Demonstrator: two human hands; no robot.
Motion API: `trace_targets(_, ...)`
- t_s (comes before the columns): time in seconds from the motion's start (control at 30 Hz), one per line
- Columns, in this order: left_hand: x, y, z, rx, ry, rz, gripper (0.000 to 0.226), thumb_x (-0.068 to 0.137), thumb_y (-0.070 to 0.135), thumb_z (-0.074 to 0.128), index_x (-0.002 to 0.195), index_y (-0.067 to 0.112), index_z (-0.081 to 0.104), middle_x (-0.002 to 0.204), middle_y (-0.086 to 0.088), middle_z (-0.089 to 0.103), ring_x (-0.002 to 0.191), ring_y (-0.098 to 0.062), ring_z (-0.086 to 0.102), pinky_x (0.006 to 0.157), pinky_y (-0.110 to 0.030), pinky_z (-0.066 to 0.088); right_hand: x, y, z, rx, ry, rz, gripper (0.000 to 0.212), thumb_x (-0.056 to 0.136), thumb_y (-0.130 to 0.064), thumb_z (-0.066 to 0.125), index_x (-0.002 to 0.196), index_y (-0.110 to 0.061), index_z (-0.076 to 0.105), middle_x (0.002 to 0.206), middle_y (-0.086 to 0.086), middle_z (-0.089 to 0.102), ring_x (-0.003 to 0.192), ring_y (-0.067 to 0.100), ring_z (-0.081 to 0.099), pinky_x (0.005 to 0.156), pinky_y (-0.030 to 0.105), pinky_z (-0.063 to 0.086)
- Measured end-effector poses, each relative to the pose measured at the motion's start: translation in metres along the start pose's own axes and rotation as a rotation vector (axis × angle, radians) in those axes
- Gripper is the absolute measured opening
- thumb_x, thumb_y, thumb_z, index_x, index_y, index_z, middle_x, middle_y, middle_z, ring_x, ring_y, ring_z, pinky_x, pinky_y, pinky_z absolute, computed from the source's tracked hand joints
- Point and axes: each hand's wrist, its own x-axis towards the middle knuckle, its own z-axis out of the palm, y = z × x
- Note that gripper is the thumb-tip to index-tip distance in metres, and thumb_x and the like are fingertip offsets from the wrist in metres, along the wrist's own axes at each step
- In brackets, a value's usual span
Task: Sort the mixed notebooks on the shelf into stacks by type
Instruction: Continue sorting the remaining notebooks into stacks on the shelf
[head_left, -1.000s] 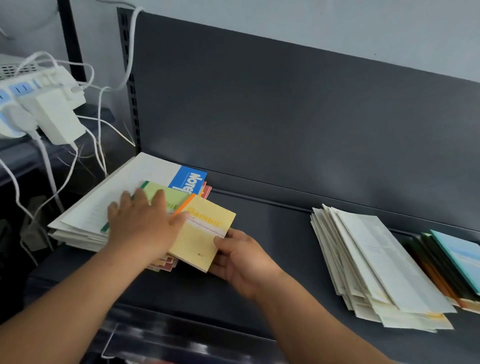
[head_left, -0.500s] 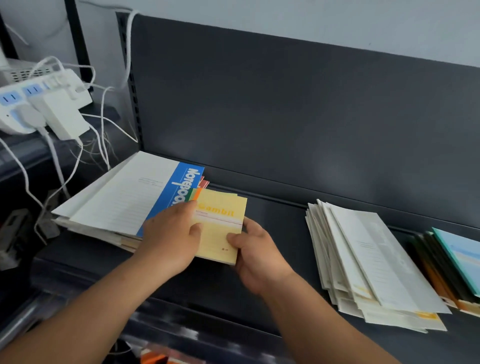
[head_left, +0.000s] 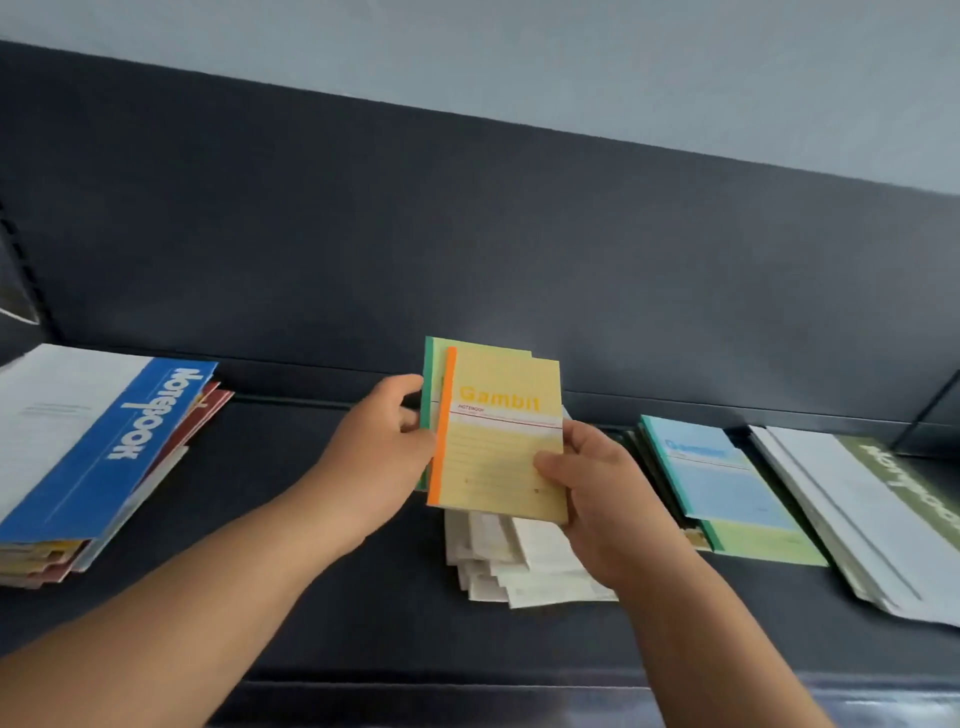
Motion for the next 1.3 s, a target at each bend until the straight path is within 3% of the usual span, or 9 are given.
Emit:
trace_targets(0.07, 0.004, 0.011, 0.033, -0.005, -0.056, 0.033, 0.049, 0.095, 0.01, 0.051, 0.139, 0.028, 0.04, 0.097, 0.011, 0.066, 0.089, -0.003, 0.062, 0.07, -0.022, 0.051, -0.003, -0.003, -0.032, -0.127, 0.137, -0.021, 0.041, 0.092, 0.009, 0.042, 0.109, -0.021, 0.065, 0.109, -0.001, 0.073, 0.106, 0.023, 0.065, 0.094, 0.043, 0.053)
trace_targets(0.17, 0.013, 0.025, 0.085, -0.014, -0.114, 0.047, 0.048, 0.094, 0.01, 0.051, 0.137, 0.028, 0.042, 0.095, 0.007, 0.067, 0.089, -0.007, 0.064, 0.074, -0.027, 0.053, -0.01, -0.009, -0.077, -0.265, 0.296, -0.036, 0.044, 0.091, 0.005, 0.043, 0.122, -0.022, 0.059, 0.107, -0.002, 0.071, 0.093, 0.02, 0.065, 0.07, 0.033, 0.053)
trace_targets(0.33, 0.024, 0.047, 0.159, 0.025, -0.203, 0.06, 0.044, 0.097, 0.012, 0.049, 0.136, 0.027, 0.039, 0.118, 0.002, 0.062, 0.106, -0.015, 0.061, 0.065, -0.018, 0.051, -0.012, -0.016, -0.141, -0.496, 0.478, -0.071, 0.05, 0.09, 0.002, 0.042, 0.134, -0.022, 0.048, 0.097, -0.009, 0.065, 0.083, 0.007, 0.059, 0.058, 0.023, 0.044)
trace_targets(0.43, 0.032, 0.054, 0.194, 0.07, -0.192, 0.054, 0.041, 0.096, 0.013, 0.049, 0.134, 0.027, 0.04, 0.118, 0.003, 0.063, 0.103, -0.018, 0.063, 0.068, -0.026, 0.056, -0.008, -0.017, -0.168, -0.62, 0.532, -0.072, 0.054, 0.09, 0.0, 0.041, 0.14, -0.019, 0.048, 0.099, -0.006, 0.061, 0.084, 0.005, 0.055, 0.061, 0.023, 0.041)
trace_targets(0.57, 0.036, 0.06, 0.221, 0.202, -0.192, 0.069, 0.045, 0.097, 0.014, 0.051, 0.139, 0.024, 0.038, 0.131, 0.001, 0.057, 0.112, -0.02, 0.059, 0.075, -0.028, 0.054, -0.002, -0.015, -0.189, -0.775, 0.568, -0.032, 0.055, 0.091, -0.003, 0.04, 0.144, -0.019, 0.045, 0.111, -0.002, 0.057, 0.095, 0.019, 0.051, 0.068, 0.026, 0.04)
trace_targets(0.67, 0.035, 0.057, 0.23, 0.364, -0.207, 0.112, 0.042, 0.099, 0.021, 0.047, 0.14, 0.02, 0.038, 0.14, -0.001, 0.049, 0.121, -0.021, 0.052, 0.083, -0.029, 0.048, 0.0, -0.008, -0.197, -1.012, 0.551, 0.038, 0.048, 0.094, -0.013, 0.04, 0.141, -0.02, 0.047, 0.122, 0.004, 0.061, 0.115, 0.03, 0.05, 0.089, 0.033, 0.044)
trace_targets(0.77, 0.034, 0.052, 0.233, 0.429, -0.235, 0.138, 0.041, 0.101, 0.027, 0.041, 0.141, 0.021, 0.039, 0.139, 0.0, 0.048, 0.117, -0.019, 0.053, 0.079, -0.026, 0.048, -0.001, -0.003, -0.202, -1.076, 0.518, 0.057, 0.036, 0.098, -0.018, 0.039, 0.131, -0.016, 0.052, 0.116, 0.005, 0.06, 0.113, 0.03, 0.05, 0.092, 0.038, 0.042)
trace_targets(1.0, 0.031, 0.055, 0.215, 0.517, -0.184, 0.21, 0.047, 0.1, 0.039, 0.042, 0.143, 0.021, 0.037, 0.145, 0.0, 0.043, 0.131, -0.02, 0.042, 0.099, -0.034, 0.041, -0.004, -0.01, -0.19, -1.067, 0.515, -0.099, 0.045, 0.101, -0.025, 0.043, 0.145, -0.016, 0.043, 0.149, 0.002, 0.045, 0.134, 0.027, 0.042, 0.11, 0.043, 0.036)
trace_targets(1.3, 0.034, 0.032, 0.124, 0.811, 0.004, 0.405, 0.056, 0.097, 0.046, 0.044, 0.145, 0.019, 0.035, 0.15, -0.002, 0.036, 0.138, -0.022, 0.03, 0.109, -0.032, 0.024, 0.006, -0.016, -0.103, -1.242, 0.333, -0.34, 0.051, 0.098, -0.031, 0.05, 0.147, -0.019, 0.04, 0.155, 0.002, 0.036, 0.145, 0.022, 0.027, 0.118, 0.04, 0.023)
